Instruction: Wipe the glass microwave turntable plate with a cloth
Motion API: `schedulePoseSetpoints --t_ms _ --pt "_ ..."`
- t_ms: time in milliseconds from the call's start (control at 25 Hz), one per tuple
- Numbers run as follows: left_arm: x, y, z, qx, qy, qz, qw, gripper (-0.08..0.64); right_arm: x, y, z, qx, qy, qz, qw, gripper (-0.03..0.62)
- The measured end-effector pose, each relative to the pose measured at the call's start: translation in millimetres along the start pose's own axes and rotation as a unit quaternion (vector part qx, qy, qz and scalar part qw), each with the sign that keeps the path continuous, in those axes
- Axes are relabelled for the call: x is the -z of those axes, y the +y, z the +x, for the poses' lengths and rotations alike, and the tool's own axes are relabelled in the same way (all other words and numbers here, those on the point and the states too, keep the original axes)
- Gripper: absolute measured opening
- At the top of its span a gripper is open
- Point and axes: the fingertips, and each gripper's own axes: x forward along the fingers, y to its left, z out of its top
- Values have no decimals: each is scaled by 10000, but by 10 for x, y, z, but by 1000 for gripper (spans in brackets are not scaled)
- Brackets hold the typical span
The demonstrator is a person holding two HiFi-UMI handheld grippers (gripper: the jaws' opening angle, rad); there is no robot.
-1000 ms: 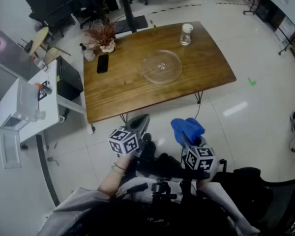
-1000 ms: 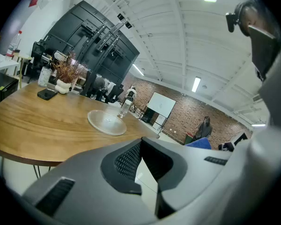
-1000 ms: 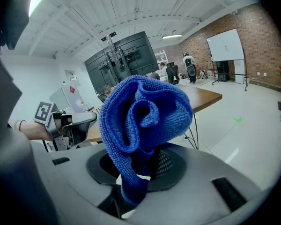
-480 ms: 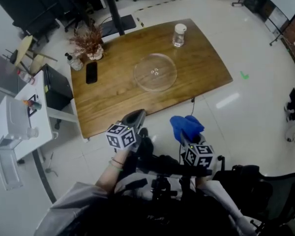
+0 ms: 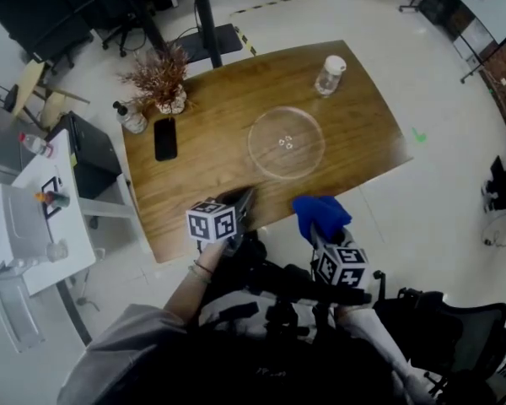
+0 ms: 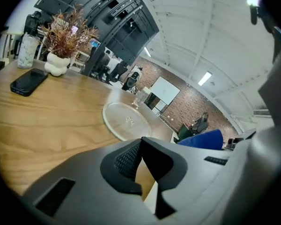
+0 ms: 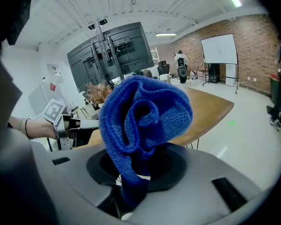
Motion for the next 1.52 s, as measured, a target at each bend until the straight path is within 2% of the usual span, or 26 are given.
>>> schedulePoseSetpoints --t_ms 200,360,600,760,1000,1200,1520 --pt "-111 276 188 103 200 -14 9997 -5 -144 201 219 55 -1 -51 10000 118" --pt "-80 390 373 144 430 -116 9989 44 -94 215 198 210 213 -170 9994 118" --pt "-61 559 666 -79 652 -336 9973 44 -208 74 205 343 326 -151 9988 118" --pt "-127 571 780 -178 648 -483 9966 46 -388 -45 382 215 387 -321 9985 118" --pt "-128 671 872 -575 860 -663 9924 45 -831 -74 773 -245 443 -744 9959 118" --pt "-61 769 921 -992 1170 -690 9858 46 -1144 -54 1256 -593 548 -1447 9862 118" --pt "-84 795 905 -1345 993 -600 9841 41 -1543 202 2197 -1001 708 -2622 9572 118"
